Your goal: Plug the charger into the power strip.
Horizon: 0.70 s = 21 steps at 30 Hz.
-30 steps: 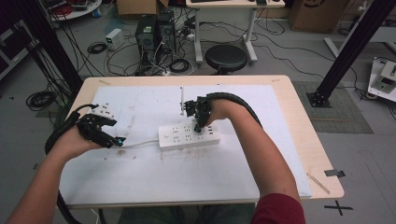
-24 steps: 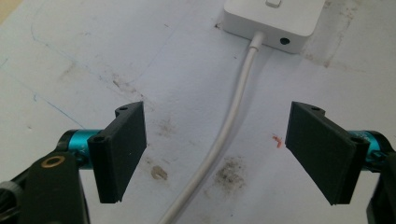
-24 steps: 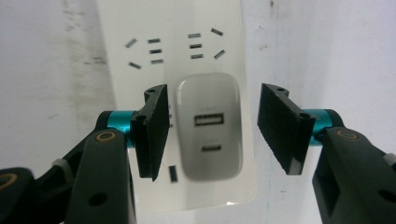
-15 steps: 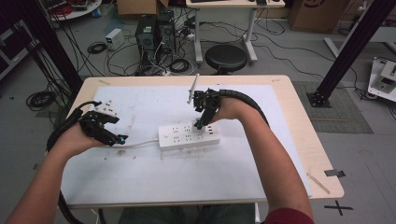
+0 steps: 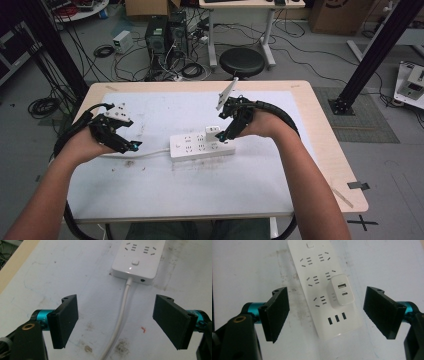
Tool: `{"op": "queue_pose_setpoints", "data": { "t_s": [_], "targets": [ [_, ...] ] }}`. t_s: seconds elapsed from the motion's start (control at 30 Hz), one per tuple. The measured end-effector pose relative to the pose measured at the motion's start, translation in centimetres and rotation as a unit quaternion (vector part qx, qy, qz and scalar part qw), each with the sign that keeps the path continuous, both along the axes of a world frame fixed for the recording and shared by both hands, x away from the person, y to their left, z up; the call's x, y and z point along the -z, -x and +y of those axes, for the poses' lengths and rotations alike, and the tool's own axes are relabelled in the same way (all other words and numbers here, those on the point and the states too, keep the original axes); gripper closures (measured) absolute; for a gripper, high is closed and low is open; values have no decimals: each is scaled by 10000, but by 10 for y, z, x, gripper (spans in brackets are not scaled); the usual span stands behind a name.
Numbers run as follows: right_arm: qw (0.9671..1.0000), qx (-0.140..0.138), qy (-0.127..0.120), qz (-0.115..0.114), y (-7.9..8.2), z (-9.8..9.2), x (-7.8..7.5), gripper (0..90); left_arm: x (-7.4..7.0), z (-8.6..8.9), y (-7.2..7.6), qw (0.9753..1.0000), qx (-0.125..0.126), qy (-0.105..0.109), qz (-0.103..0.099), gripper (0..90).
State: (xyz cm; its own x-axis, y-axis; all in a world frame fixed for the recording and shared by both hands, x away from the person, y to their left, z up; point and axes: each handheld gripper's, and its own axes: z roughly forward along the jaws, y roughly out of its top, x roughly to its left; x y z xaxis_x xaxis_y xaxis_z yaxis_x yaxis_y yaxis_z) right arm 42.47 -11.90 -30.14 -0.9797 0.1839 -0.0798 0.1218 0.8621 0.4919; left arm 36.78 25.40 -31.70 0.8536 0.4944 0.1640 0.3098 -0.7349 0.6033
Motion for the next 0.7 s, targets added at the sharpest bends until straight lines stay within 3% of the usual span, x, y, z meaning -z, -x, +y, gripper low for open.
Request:
{"op": "queue_pose_setpoints", "data": {
  "t_s": [0.27,0.47,0.7],
  "targets": [
    [9987,209,-441,-120,16,-22,-4,206,-2,-6,-1,9995,254,75,-153,206],
    [9967,417,-682,-115,30,-40,0,201,-3,-6,-1,9986,385,259,-242,206],
    [9950,559,-804,-213,40,-53,6,201,0,-5,1,9981,419,379,-246,206]
  ]
}}
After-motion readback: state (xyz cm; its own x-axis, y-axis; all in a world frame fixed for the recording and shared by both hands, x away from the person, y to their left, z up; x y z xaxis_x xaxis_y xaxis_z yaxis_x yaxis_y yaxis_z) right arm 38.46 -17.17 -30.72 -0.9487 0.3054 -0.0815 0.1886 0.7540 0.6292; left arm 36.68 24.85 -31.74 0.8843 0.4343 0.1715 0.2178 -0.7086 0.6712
